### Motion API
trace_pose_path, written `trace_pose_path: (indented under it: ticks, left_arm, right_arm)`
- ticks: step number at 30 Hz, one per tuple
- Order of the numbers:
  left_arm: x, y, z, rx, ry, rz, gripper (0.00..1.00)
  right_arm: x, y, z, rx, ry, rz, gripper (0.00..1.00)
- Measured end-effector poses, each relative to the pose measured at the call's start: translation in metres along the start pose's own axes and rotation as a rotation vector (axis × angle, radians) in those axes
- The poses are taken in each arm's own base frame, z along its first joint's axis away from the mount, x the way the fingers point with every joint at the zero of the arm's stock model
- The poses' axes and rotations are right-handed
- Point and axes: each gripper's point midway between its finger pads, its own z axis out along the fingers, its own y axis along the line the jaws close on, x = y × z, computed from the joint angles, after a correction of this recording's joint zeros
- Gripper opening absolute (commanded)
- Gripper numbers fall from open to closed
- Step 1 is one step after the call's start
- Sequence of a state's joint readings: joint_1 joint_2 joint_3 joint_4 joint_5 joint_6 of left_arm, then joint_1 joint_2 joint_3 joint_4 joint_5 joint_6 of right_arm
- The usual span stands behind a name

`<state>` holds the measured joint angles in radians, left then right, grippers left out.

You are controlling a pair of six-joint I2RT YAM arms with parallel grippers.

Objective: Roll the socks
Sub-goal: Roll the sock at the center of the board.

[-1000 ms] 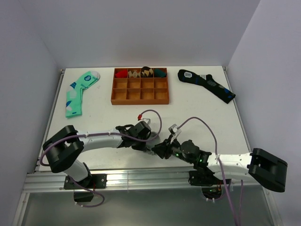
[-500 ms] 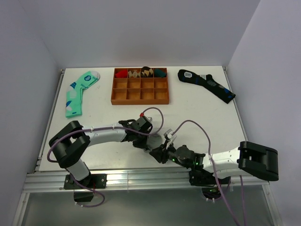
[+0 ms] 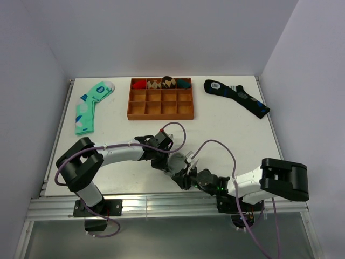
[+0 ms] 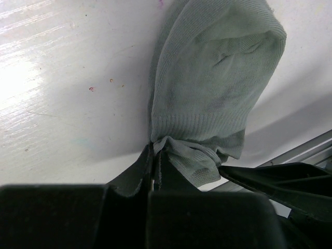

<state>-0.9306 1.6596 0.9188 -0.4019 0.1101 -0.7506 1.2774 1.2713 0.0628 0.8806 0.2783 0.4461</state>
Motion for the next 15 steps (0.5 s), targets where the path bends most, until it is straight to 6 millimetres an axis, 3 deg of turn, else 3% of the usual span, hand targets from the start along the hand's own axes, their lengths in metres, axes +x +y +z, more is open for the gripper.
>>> trace_pose_path:
  ticks: [15]
  left_arm:
    - [0.0005,0.0003,-0.0004,-0.001,0.003,0.006,0.0]
  right_arm:
    - [-0.0008,-0.0077,0.0071,0.085,-0.008,-0.056,0.45]
